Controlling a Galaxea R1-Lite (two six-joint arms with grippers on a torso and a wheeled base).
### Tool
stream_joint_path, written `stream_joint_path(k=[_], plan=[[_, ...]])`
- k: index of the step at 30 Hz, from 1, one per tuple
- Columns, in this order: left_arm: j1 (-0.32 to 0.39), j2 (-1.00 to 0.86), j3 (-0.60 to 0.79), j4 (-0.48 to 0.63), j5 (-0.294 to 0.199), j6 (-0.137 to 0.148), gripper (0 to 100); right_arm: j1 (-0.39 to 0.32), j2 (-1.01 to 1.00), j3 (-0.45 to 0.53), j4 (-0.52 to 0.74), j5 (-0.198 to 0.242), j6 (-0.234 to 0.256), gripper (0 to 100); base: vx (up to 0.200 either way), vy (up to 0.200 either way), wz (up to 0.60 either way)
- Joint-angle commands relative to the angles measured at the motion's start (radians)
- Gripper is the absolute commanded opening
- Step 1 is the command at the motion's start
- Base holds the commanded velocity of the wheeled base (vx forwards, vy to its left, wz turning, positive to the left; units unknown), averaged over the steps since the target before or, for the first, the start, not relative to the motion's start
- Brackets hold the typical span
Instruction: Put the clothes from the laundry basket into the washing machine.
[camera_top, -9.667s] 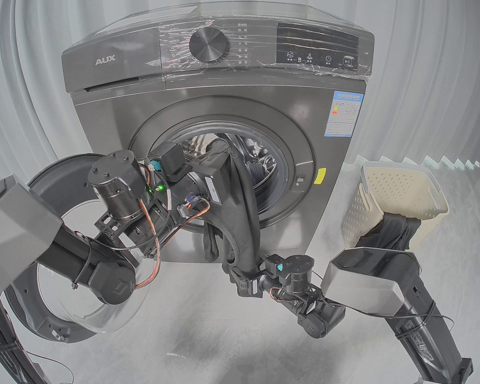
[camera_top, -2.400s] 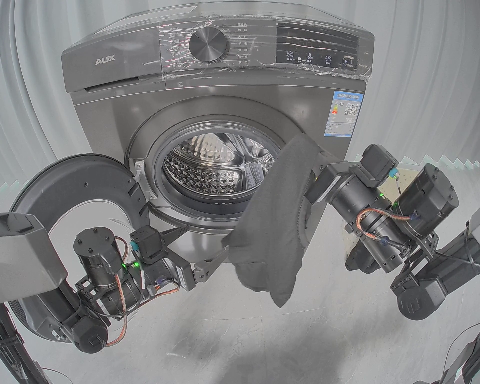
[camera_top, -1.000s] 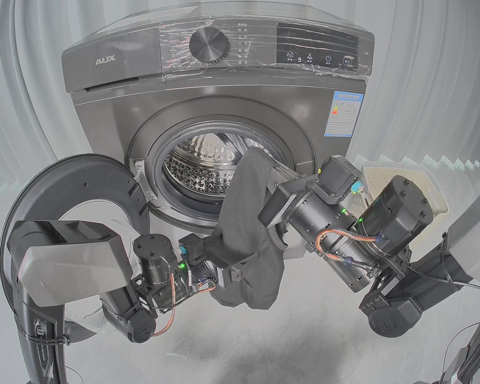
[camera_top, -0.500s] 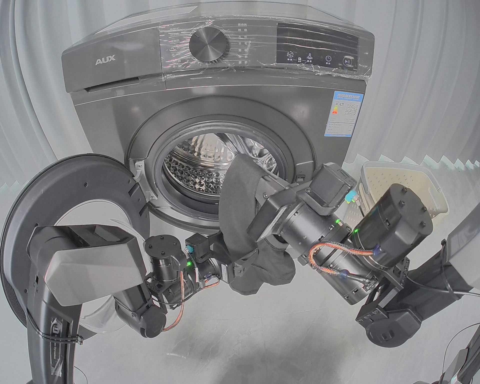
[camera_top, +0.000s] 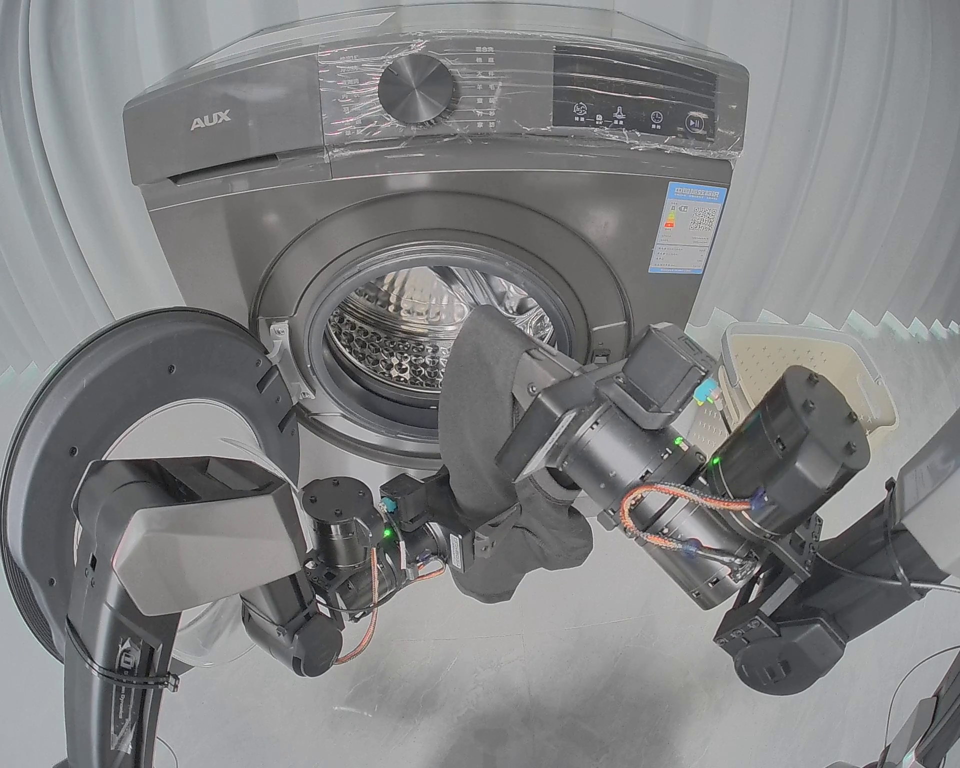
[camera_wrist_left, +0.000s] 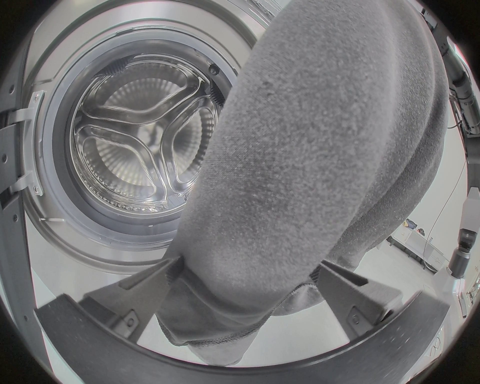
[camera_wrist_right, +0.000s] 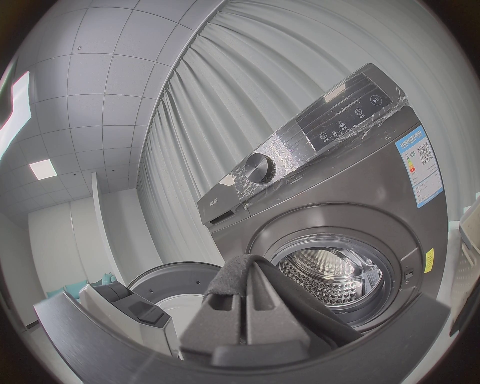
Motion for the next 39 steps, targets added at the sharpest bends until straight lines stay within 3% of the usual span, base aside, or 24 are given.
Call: stream_joint_path(k=[1, 13, 18, 21, 28, 39], plan=[[-0.001, 0.019, -0.030, 0.000, 0.004, 0.000, 0, 0.000, 0.001, 0.002, -0.001, 0.000, 0.001, 0, 0.000, 0.000, 0.00], [0.002, 0.007, -0.089, -0.002, 0.015, -0.011, 0, -0.015, -0.002, 0.037, -0.001, 0.000, 0.004, 0, 0.000, 0.000, 0.00], [0.024, -0.039, -0.069, -0.002, 0.057, -0.012, 0, -0.067, -0.027, 0.129, 0.001, -0.001, 0.003, 0, 0.000, 0.000, 0.00], [0.050, -0.094, -0.031, -0.003, 0.061, -0.023, 0, -0.133, -0.039, 0.237, -0.001, 0.006, 0.001, 0, 0.000, 0.000, 0.00], [0.051, -0.191, 0.021, -0.002, 0.064, -0.035, 0, -0.148, -0.033, 0.398, -0.001, 0.012, 0.000, 0, 0.000, 0.000, 0.00], [0.034, -0.413, 0.196, 0.000, 0.066, -0.045, 0, -0.145, 0.051, 0.435, -0.001, 0.011, 0.003, 0, 0.000, 0.000, 0.00]])
